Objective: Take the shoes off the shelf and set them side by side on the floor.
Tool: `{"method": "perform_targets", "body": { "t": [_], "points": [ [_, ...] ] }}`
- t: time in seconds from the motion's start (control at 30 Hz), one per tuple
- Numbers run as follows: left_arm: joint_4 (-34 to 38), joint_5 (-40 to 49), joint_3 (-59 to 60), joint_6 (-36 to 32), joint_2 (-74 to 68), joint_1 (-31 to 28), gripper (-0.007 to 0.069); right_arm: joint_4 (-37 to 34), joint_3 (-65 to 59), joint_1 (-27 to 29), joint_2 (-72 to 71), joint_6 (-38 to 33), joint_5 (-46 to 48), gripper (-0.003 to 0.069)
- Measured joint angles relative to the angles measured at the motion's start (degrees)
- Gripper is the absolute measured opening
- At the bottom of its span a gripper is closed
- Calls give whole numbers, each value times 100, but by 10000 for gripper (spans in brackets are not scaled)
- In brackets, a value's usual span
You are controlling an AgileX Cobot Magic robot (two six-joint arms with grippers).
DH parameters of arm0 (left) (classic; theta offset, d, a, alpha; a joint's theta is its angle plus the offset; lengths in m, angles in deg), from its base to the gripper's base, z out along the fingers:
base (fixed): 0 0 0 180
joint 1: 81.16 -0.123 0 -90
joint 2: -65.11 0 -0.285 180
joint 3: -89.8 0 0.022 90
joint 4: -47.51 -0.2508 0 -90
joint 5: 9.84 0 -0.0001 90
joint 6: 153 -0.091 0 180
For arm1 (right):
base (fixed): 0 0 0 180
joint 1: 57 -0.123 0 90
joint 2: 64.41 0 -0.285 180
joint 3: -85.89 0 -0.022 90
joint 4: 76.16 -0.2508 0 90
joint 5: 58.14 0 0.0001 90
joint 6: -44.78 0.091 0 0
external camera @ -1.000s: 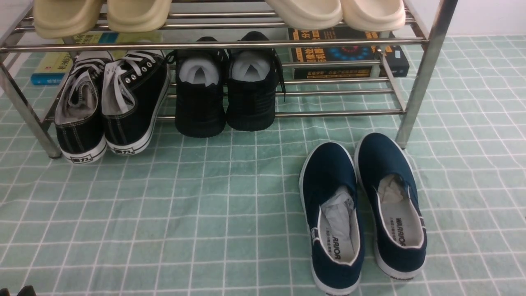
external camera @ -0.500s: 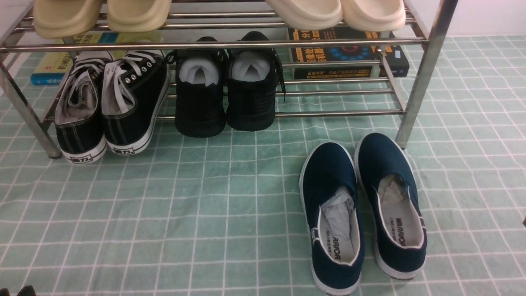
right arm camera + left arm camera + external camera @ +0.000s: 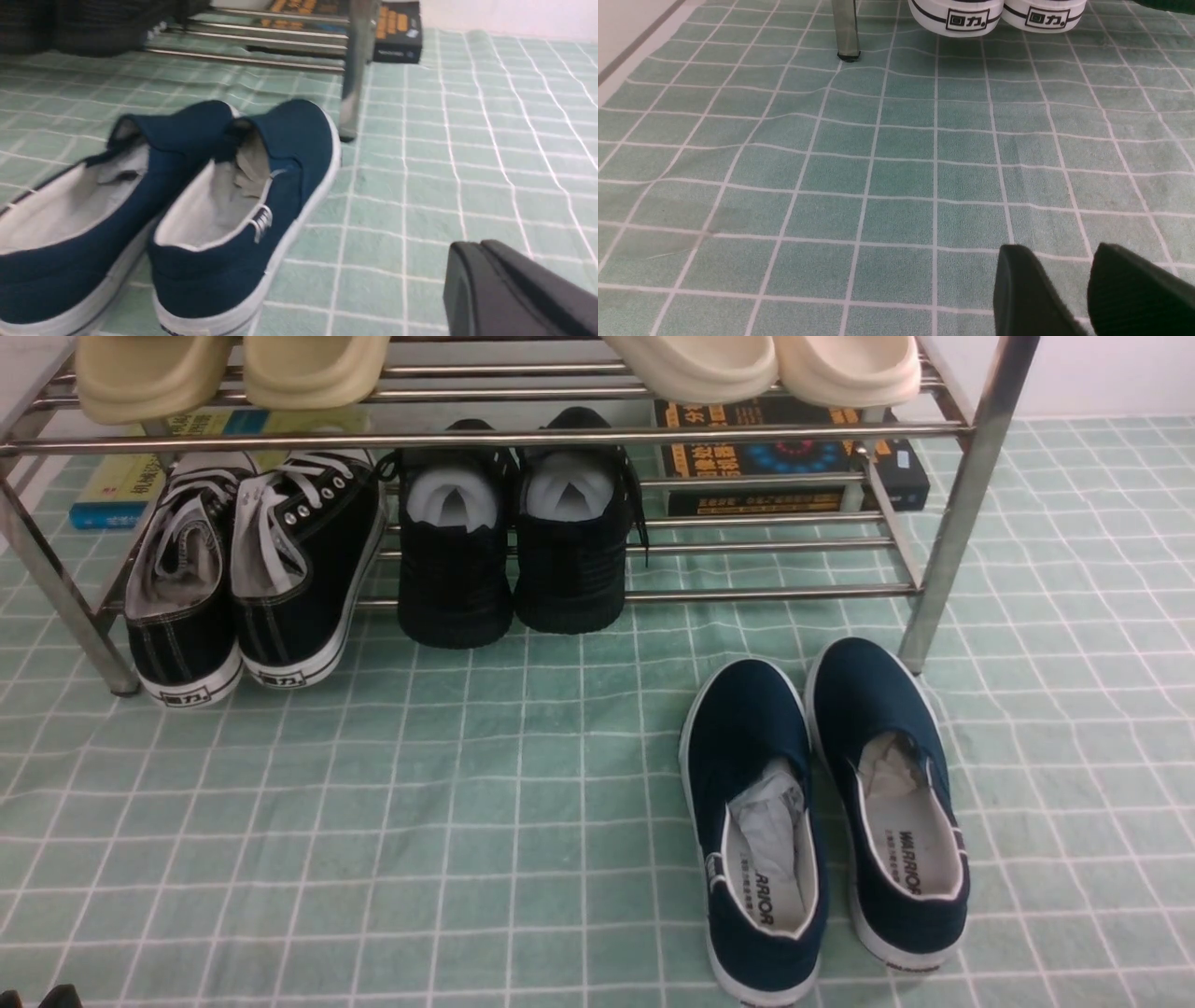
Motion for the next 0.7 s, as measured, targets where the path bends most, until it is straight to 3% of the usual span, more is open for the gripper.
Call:
{"method": "perform_targets", "body": {
  "t": [0.33, 0.7],
  "points": [
    [0, 0, 0, 0, 0, 0, 241, 75, -214, 754, -395, 116, 620, 30],
    [0, 0, 0, 0, 0, 0, 241, 80, -165, 843, -395, 116, 904, 37]
  ]
}}
